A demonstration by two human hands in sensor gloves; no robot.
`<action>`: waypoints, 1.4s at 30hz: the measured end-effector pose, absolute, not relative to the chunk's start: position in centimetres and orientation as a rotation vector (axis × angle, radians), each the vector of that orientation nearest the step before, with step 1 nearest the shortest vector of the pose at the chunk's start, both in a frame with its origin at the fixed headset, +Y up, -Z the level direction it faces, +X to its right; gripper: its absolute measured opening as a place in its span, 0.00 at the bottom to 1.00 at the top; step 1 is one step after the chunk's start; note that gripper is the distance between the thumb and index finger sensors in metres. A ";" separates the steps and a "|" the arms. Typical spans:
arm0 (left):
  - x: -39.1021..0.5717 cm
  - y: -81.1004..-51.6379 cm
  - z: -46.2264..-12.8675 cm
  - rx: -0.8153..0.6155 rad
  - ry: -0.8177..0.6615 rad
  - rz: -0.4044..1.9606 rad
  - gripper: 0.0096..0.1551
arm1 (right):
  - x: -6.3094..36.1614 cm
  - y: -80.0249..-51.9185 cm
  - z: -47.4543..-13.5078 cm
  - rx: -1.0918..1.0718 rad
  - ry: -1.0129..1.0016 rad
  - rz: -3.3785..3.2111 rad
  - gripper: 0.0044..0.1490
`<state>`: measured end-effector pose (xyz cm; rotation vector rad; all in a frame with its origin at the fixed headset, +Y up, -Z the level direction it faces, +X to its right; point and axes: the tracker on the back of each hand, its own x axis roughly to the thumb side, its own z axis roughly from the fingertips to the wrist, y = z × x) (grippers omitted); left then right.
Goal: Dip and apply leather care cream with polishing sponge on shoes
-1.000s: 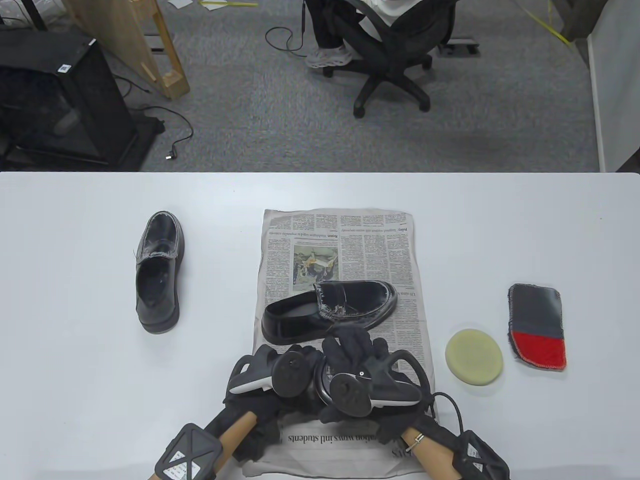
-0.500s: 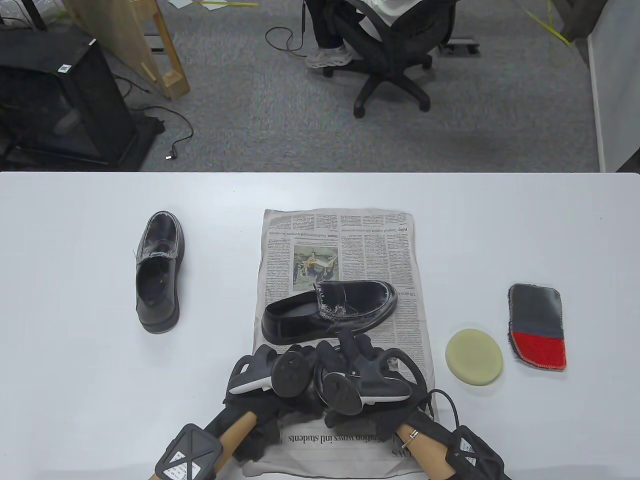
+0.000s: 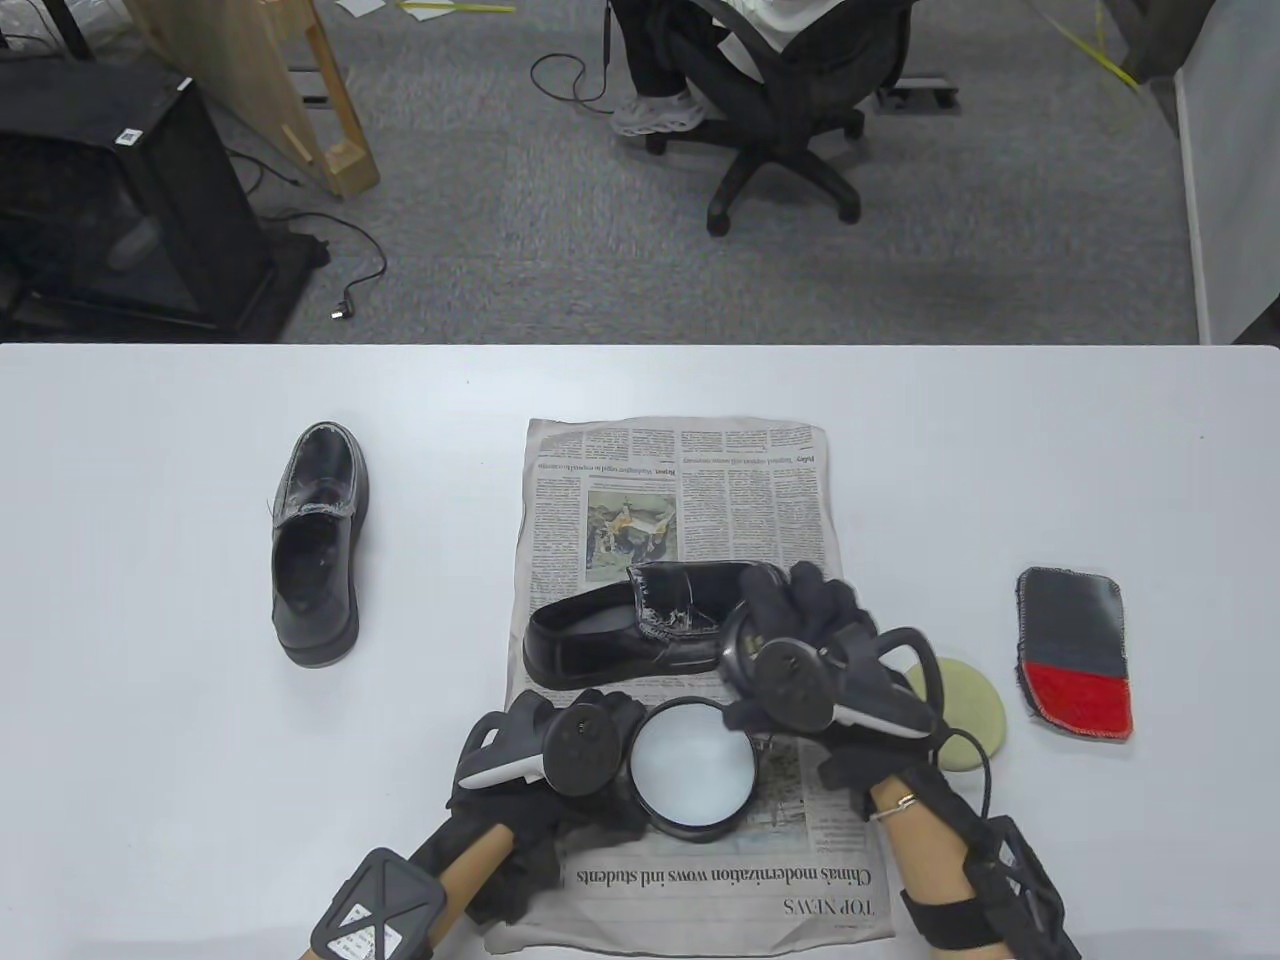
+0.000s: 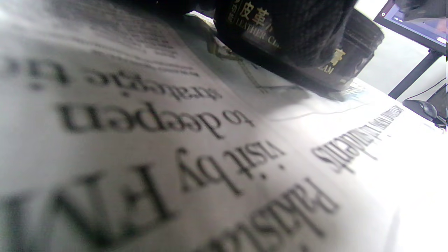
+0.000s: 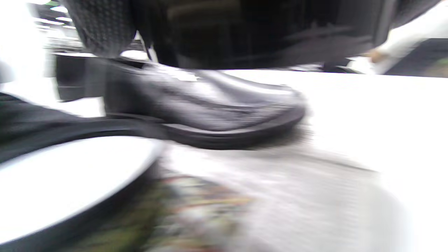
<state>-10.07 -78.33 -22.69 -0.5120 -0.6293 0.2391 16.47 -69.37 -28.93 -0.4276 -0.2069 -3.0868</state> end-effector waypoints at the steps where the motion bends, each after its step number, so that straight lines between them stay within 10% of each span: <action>1: -10.1 -78.3 -22.7 -0.512 -0.629 0.237 0.61 | 17.8 -69.8 -30.0 -0.320 -0.234 -3.093 0.80; 11: -10.0 -78.3 -22.7 -0.517 -0.627 0.230 0.61 | 26.6 -75.9 -36.9 0.420 -0.524 -3.027 0.77; 25: -9.8 -76.7 -22.4 -0.496 -0.694 0.203 0.66 | 26.3 -72.0 -29.0 0.023 -0.516 -3.070 0.64; 32: -9.7 -76.4 -22.2 -0.431 -0.701 0.390 0.66 | 27.2 -75.6 -25.0 -0.007 -0.766 -3.002 0.62; 42: -9.3 -77.2 -22.2 -0.466 -0.681 0.356 0.64 | 27.8 -75.8 -25.0 0.102 -0.393 -3.075 0.38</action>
